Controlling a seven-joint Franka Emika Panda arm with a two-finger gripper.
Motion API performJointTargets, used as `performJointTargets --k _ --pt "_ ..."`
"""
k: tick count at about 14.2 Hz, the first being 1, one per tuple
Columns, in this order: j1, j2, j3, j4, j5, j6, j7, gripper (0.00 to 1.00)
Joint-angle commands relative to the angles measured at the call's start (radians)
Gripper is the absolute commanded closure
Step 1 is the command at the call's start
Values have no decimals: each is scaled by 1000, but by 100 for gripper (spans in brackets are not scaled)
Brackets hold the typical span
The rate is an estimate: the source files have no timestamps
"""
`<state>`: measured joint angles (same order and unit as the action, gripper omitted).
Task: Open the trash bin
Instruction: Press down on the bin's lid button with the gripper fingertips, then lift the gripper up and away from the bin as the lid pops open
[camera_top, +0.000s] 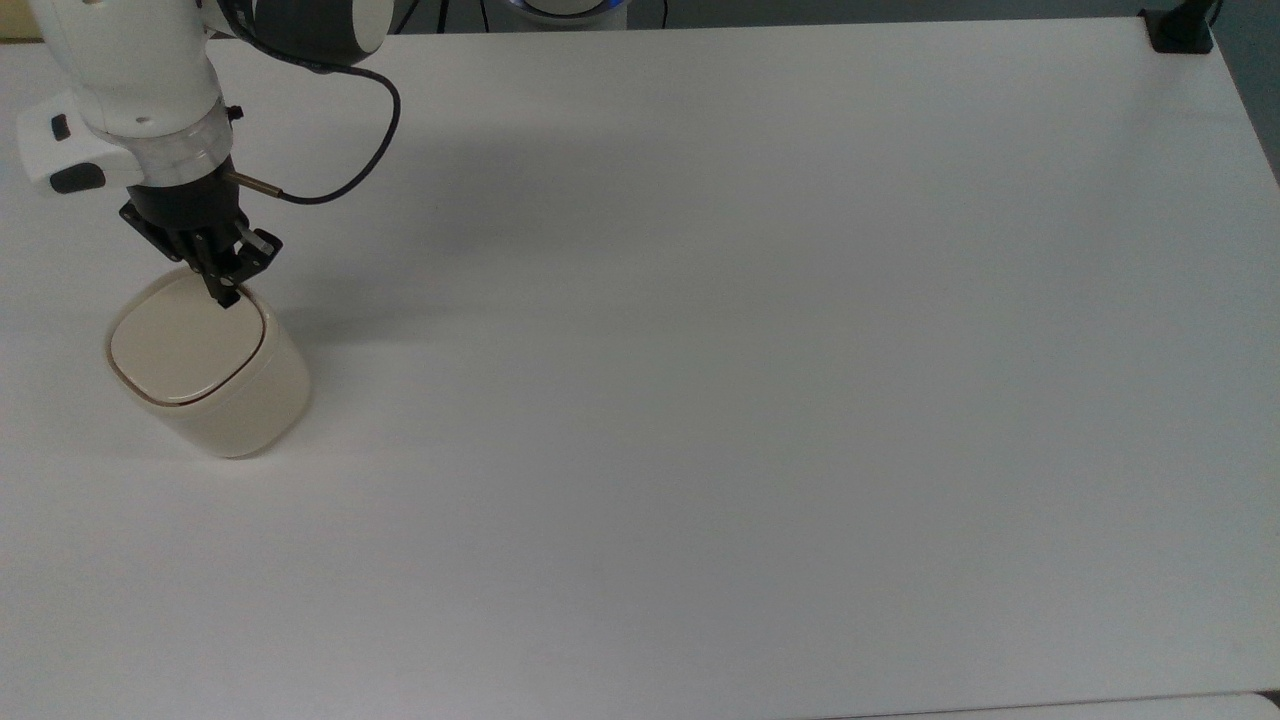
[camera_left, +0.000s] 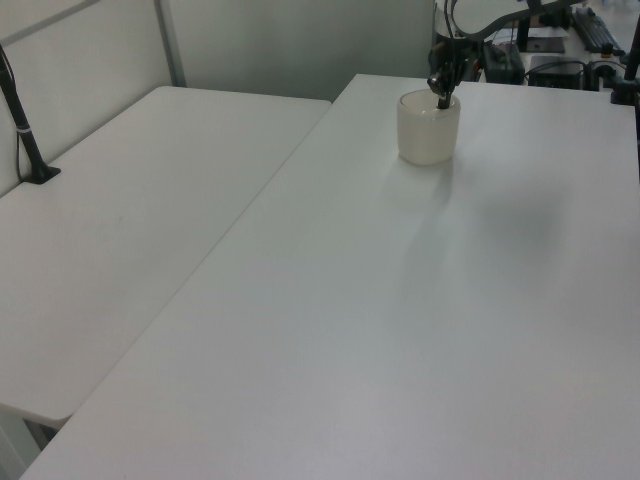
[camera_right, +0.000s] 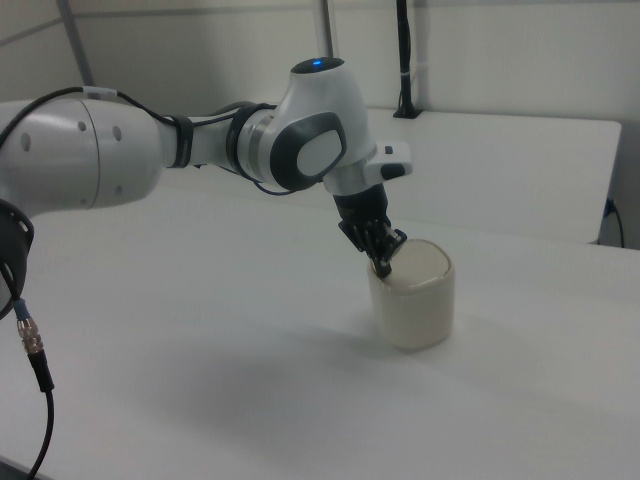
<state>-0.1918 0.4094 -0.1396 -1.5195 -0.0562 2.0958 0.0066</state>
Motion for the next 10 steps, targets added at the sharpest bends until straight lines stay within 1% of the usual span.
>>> performJointTargets --k 1,3,5,6,10 --pt "3 -9 3 -7 -11 0 20 97" --pt "15 -50 11 2 -8 -28 21 97" --pt "41 -81 14 30 -10 -110 20 97" --pt "66 -96 15 41 -11 -149 16 97" --pt "178 -182 15 33 -14 -291 9 97"
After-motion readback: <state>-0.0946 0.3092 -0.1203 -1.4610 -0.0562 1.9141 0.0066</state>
